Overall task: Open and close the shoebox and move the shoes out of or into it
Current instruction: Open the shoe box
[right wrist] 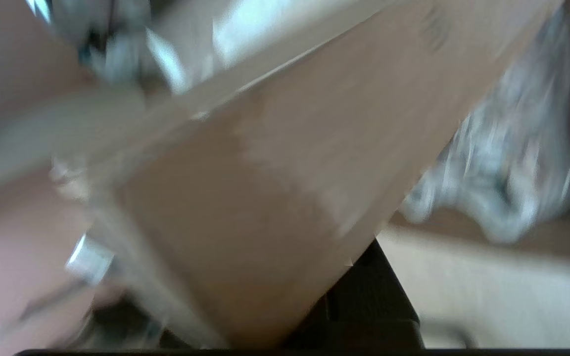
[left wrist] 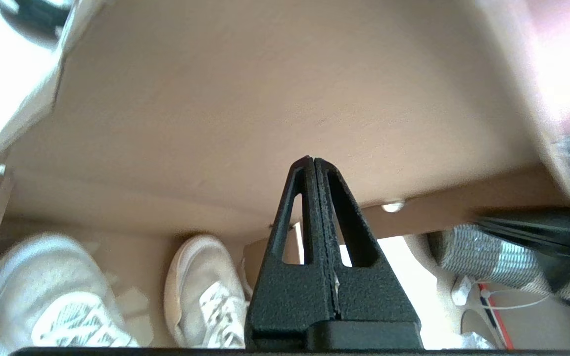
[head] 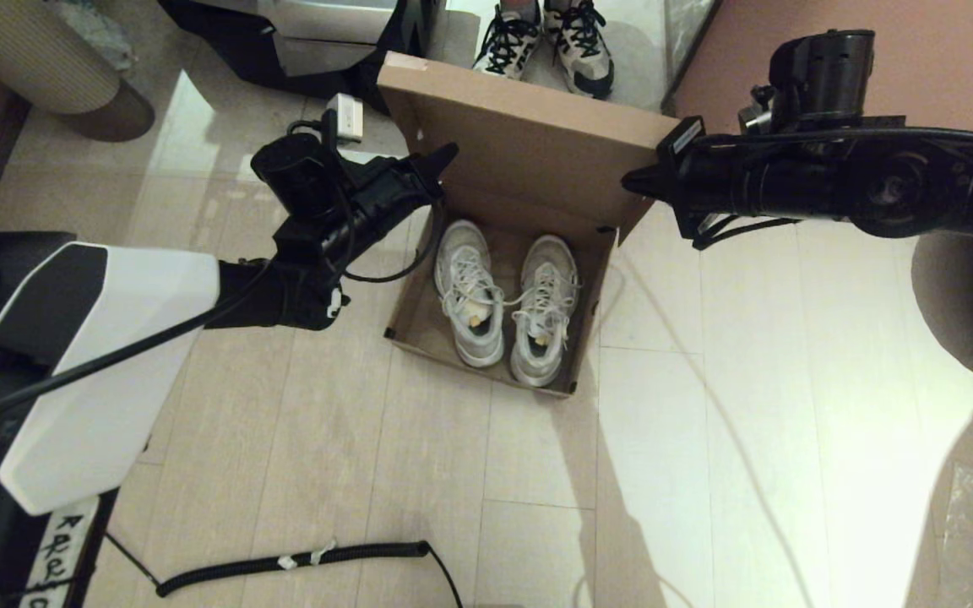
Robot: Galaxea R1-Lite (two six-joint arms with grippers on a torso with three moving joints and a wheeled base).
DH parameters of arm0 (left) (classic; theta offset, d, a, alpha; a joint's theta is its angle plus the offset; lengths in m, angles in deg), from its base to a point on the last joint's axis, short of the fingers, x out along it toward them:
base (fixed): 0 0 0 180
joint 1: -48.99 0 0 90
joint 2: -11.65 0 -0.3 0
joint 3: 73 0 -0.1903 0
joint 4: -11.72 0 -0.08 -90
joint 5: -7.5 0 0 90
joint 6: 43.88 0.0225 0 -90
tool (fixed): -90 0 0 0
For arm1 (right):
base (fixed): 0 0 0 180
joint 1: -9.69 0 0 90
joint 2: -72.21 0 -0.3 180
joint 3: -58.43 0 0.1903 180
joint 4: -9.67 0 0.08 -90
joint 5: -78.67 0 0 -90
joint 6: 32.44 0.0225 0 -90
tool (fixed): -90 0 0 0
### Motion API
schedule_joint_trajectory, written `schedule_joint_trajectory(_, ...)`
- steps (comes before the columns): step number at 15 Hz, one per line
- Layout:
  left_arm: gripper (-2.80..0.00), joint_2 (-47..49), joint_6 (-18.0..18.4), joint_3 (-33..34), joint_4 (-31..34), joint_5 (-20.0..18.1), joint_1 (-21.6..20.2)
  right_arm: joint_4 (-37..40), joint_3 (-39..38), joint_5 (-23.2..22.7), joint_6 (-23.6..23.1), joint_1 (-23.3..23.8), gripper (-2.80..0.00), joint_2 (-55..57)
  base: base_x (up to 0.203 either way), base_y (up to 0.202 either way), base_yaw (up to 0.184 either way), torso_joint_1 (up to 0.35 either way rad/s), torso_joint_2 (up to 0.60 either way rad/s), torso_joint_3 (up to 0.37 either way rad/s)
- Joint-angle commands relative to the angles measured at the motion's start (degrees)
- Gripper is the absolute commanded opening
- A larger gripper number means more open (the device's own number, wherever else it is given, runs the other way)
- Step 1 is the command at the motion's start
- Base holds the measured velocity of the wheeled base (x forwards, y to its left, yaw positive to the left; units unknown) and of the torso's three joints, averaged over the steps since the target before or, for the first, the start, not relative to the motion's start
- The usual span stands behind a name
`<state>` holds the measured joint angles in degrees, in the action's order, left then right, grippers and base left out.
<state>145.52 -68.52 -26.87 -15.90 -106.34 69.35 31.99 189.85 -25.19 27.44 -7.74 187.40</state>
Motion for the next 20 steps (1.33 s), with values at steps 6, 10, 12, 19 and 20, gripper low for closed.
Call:
schedule_joint_trajectory(6, -2.8, -3.9, 0.0, 3.4, -0.3, 1.2, -0.5, -17.9, 4.6, 11.2, -2.2, 2.2, -2.8, 13.1, 0.0, 0.0, 0.0, 0.0, 0.0, 0.0)
schedule_joint_trajectory(10, -2.8, -3.5, 0.1, 4.3, 0.0, 1.6, -0.6, -22.7, 4.7, 10.9, -2.4, 2.5, -2.8, 13.4, 0.0, 0.0, 0.0, 0.0, 0.0, 0.0)
schedule_joint_trajectory(12, -2.8, -2.6, 0.1, 3.9, 0.3, 1.5, -0.8, -26.1, 4.6, 10.4, -1.7, 2.5, -2.8, 13.2, 0.0, 0.0, 0.0, 0.0, 0.0, 0.0)
schedule_joint_trajectory(19, -2.8, -1.7, 1.6, 4.9, 3.1, 2.1, -4.0, -20.4, 4.0, 10.4, -1.7, 1.4, -2.8, 11.9, 0.0, 0.0, 0.0, 0.0, 0.0, 0.0)
schedule_joint_trajectory(20, -2.8, -1.9, 3.1, 5.2, 7.6, 3.5, -5.4, -17.0, 3.7, 10.4, -1.8, 1.3, -2.8, 11.5, 0.0, 0.0, 0.0, 0.0, 0.0, 0.0)
